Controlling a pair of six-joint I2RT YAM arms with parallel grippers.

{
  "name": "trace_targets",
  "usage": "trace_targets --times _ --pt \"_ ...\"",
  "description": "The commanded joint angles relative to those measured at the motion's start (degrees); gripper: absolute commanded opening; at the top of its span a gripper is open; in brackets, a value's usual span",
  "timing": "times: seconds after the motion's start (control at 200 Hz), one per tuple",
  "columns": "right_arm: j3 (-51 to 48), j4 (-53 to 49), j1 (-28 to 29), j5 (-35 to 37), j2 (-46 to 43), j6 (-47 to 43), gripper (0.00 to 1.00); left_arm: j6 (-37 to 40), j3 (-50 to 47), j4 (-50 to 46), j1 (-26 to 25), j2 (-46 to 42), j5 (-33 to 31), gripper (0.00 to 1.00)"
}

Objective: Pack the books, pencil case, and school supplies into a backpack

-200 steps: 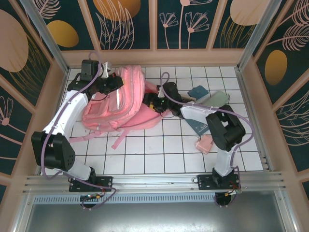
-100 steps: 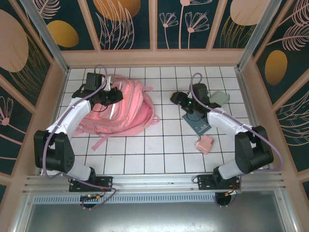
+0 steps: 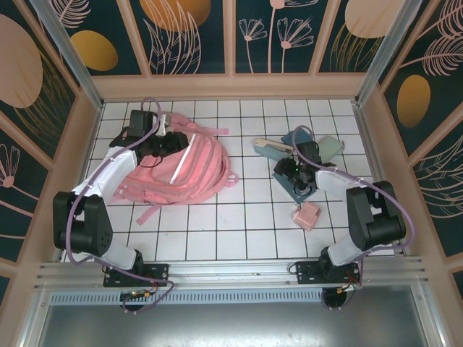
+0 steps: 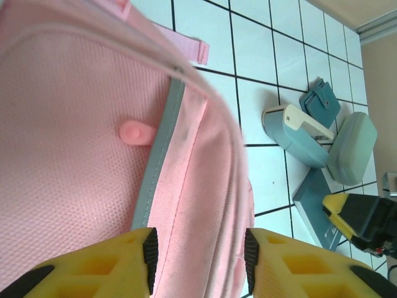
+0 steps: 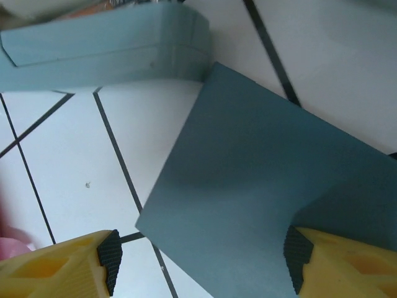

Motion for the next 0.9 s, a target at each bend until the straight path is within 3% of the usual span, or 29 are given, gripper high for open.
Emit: trace_targets --times 0.0,0.22,0.375,0.565,0.771,0.896 --pt "0.48 1.46 3.00 -1.78 2.69 -0.55 0.73 -1.40 -1.05 1.92 0.42 -1.55 0.90 0.43" --pt "4.06 3.36 10.82 -3.30 7.41 3.47 0.73 -4.70 -3.53 5.23 -1.33 -2.55 2.42 0.43" --pt "8.96 2.47 13.86 -4.29 8.47 4.47 0.73 -6.82 -4.28 7.77 -6.93 -0.56 1.55 0.43" --pt "9.52 -2.58 13.45 0.79 2.89 3.77 0.73 -9.58 -1.78 11.92 -14.84 5.28 0.58 0.43" --pt "0.20 -3.94 10.20 3.81 -7.17 8.46 0.69 -9.22 6.14 12.24 -22.13 15.09 -0.66 0.43" --pt "-6.00 -2.32 7.55 1.75 -11.27 10.20 0.66 -7.29 11.77 9.75 -25.29 21.04 -2.66 0.42"
